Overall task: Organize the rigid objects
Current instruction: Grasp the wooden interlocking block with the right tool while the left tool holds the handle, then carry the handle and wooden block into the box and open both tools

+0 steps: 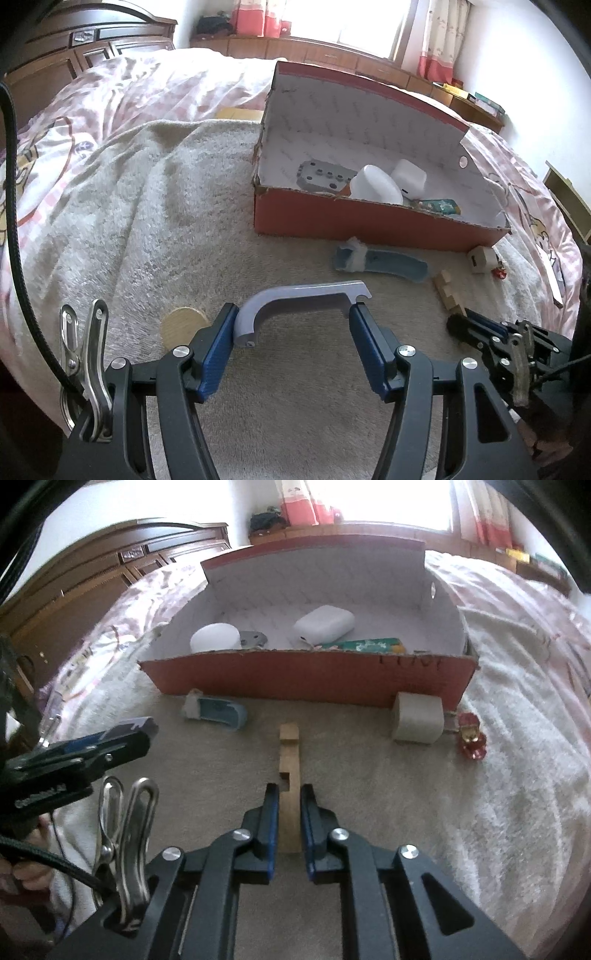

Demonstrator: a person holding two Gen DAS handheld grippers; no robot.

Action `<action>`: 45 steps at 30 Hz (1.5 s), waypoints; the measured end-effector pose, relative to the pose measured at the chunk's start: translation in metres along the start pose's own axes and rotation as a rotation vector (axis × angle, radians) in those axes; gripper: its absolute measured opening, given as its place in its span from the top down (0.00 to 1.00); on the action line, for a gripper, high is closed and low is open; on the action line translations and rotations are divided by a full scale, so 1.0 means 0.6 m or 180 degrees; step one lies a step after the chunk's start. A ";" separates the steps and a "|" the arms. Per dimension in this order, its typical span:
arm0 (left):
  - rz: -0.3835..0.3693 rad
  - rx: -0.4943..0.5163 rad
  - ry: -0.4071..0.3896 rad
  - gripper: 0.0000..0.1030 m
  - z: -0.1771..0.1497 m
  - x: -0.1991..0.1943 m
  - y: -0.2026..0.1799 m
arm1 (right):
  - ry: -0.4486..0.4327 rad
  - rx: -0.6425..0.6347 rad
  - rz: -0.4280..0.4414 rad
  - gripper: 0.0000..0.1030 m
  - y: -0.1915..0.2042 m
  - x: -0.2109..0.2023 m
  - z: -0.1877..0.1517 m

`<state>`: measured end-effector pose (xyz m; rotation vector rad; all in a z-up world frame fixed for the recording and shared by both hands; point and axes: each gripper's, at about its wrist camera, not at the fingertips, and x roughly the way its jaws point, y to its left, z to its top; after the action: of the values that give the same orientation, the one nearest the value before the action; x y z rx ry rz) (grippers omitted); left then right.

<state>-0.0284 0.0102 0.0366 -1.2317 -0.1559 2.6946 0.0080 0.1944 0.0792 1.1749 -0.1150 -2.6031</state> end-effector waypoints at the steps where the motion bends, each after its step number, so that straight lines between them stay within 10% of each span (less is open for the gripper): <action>1: 0.0002 0.0004 -0.0002 0.39 0.001 -0.001 -0.001 | -0.0007 0.0015 0.0027 0.89 -0.001 -0.003 -0.001; 45: -0.0045 0.0462 -0.0549 0.39 0.137 -0.040 -0.091 | -0.0522 0.0150 0.0233 0.89 -0.026 -0.068 0.094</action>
<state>-0.0690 0.0569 0.1174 -0.9547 0.0089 2.7425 -0.0118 0.2188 0.1435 0.9516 -0.2496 -2.6416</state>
